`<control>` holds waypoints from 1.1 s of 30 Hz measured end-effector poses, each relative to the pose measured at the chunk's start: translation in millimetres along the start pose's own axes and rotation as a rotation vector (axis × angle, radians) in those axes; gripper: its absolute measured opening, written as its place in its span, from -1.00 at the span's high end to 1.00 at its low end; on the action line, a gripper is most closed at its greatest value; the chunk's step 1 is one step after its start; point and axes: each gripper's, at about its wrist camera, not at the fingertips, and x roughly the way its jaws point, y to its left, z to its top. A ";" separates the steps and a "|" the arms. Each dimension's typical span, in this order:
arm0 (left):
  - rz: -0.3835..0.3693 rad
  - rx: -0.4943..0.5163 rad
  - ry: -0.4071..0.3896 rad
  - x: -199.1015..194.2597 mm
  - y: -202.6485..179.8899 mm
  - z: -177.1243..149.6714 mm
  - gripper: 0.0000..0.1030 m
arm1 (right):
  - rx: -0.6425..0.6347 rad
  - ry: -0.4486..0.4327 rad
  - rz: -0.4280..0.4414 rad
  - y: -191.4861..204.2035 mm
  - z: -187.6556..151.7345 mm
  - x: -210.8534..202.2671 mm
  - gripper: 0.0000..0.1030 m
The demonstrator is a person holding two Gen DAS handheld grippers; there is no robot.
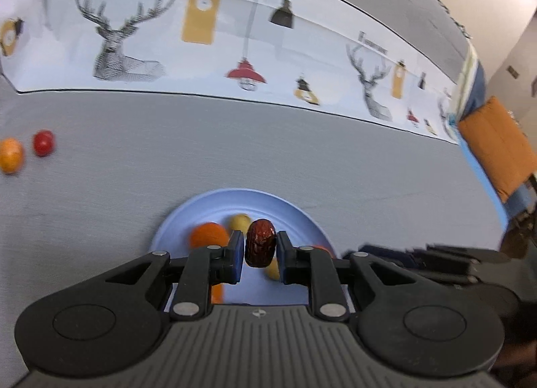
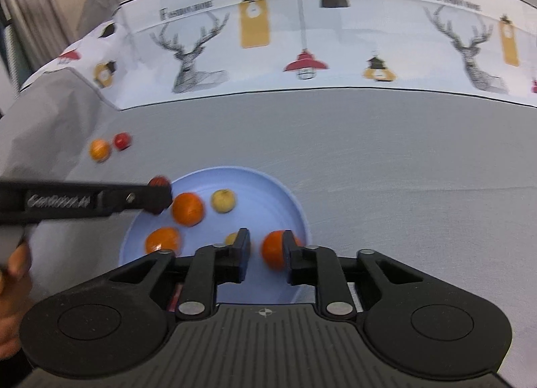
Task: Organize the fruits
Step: 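Open both tools to release the date and bagged fruit onto the plate, then move both open tools from the plate to the remaining fruits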
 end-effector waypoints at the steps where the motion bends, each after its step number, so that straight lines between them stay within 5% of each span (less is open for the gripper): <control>1: -0.008 0.004 -0.001 -0.2 -1.4 -0.3 0.19 | 0.013 -0.007 -0.017 -2.4 0.6 -0.3 0.23; 3: 0.006 0.017 -0.009 -0.8 -4.0 -0.5 0.16 | 0.034 -0.021 -0.051 -7.3 1.4 -0.9 0.01; 11: 0.055 -0.004 0.003 1.1 0.7 1.5 0.19 | 0.054 -0.037 -0.094 -9.6 2.7 0.5 0.00; 16: 0.078 0.000 -0.016 -4.8 3.3 4.3 0.70 | 0.049 -0.046 -0.104 -5.8 4.8 1.2 0.00; 18: 0.103 0.000 -0.049 -12.9 5.8 8.7 0.74 | 0.051 -0.059 -0.120 -5.3 5.2 -0.2 0.00; 21: 0.170 -0.059 -0.075 -26.2 23.3 23.6 0.74 | 0.075 -0.082 -0.137 -8.4 7.5 -2.3 0.00; 26: 0.315 -0.332 -0.099 -38.3 96.4 66.9 0.70 | 0.094 -0.113 -0.141 -7.9 11.8 -1.5 0.02; 30: 0.358 -0.389 -0.096 -29.3 148.0 90.0 0.27 | 0.090 -0.117 -0.123 0.1 14.6 2.5 0.02; 33: 0.378 -0.464 -0.024 -23.3 188.0 93.9 0.20 | 0.077 -0.126 -0.099 10.0 18.1 6.4 0.02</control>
